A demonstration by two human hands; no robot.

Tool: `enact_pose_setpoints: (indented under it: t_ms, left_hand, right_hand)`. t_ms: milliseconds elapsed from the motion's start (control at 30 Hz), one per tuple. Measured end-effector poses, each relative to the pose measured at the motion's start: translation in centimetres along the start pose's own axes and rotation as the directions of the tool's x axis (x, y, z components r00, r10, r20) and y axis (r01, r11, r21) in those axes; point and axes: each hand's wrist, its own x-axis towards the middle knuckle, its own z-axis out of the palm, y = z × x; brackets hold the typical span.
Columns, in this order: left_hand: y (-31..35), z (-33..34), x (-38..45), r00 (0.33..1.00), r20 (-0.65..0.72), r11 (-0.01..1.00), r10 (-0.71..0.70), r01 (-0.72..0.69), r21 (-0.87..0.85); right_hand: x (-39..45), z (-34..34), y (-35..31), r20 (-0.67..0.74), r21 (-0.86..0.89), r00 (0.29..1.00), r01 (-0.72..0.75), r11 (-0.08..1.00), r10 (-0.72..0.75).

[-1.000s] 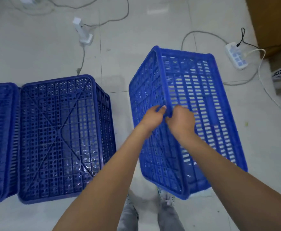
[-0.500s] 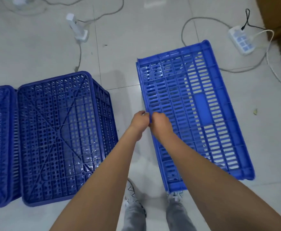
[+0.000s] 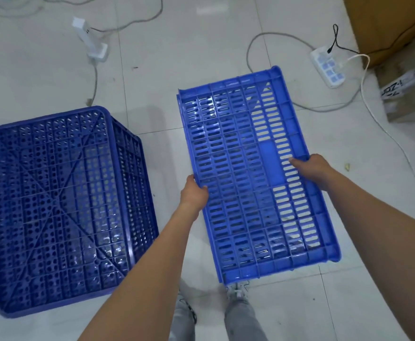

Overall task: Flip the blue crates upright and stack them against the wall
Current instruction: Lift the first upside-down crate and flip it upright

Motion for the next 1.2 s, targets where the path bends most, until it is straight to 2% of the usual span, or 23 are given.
enact_pose_setpoints:
  t_ms: [167,267,433,500,633,733,833,900,1033,1100,1200]
  left_hand:
    - [-0.6,0.1,0.9,1.000,-0.023,0.999,-0.019,0.019,0.027]
    - [-0.3,-0.4,0.8,0.999,-0.039,0.998,-0.035,0.037,0.047]
    - [1.1,-2.7,0.9,0.979,-0.204,0.990,-0.011,0.039,0.135]
    - [2.7,-3.5,0.4,0.977,-0.211,0.991,0.025,0.004,0.137]
    - [6.7,-4.5,-1.8,0.983,-0.126,0.990,0.135,-0.129,0.055]
    - [8.0,-4.7,-2.8,0.989,-0.022,0.989,0.145,-0.146,-0.030]
    - [7.1,-5.1,-3.0,0.992,0.115,0.989,0.049,-0.032,-0.141]
    - [5.7,-5.4,-2.2,0.990,0.137,0.981,0.028,-0.001,-0.194]
    - [3.3,-6.1,0.7,0.999,0.033,0.965,0.011,-0.002,-0.261]
    - [2.4,-6.6,2.0,1.000,-0.027,0.965,0.005,-0.012,-0.263]
    - [0.7,-7.4,3.5,0.996,-0.090,0.970,-0.026,0.004,-0.245]
  right_hand:
    - [0.2,0.2,0.2,-0.062,-0.040,0.998,0.021,0.999,-0.023]
    - [-0.8,0.1,-0.4,-0.080,0.008,0.997,0.014,1.000,-0.013]
    - [-5.2,2.2,-3.2,-0.195,0.074,0.975,0.119,0.990,-0.103]
    - [-7.7,3.7,-5.4,-0.231,0.057,0.960,0.177,0.983,-0.159]
    - [-10.8,7.9,-9.1,-0.309,0.003,0.909,0.295,0.956,-0.280]
    - [-12.2,11.3,-10.8,-0.250,0.010,0.904,0.360,0.933,-0.347]
    - [-12.3,14.7,-11.4,-0.147,-0.031,0.904,0.402,0.915,-0.402]
    - [-12.1,16.7,-11.8,-0.105,-0.031,0.900,0.421,0.906,-0.422]
    - [-11.7,20.0,-12.9,-0.029,0.015,0.887,0.461,0.887,-0.460]
    - [-11.3,21.5,-13.4,0.081,0.054,0.871,0.482,0.874,-0.485]
    - [-10.5,22.9,-13.6,0.271,0.030,0.800,0.549,0.835,-0.536]
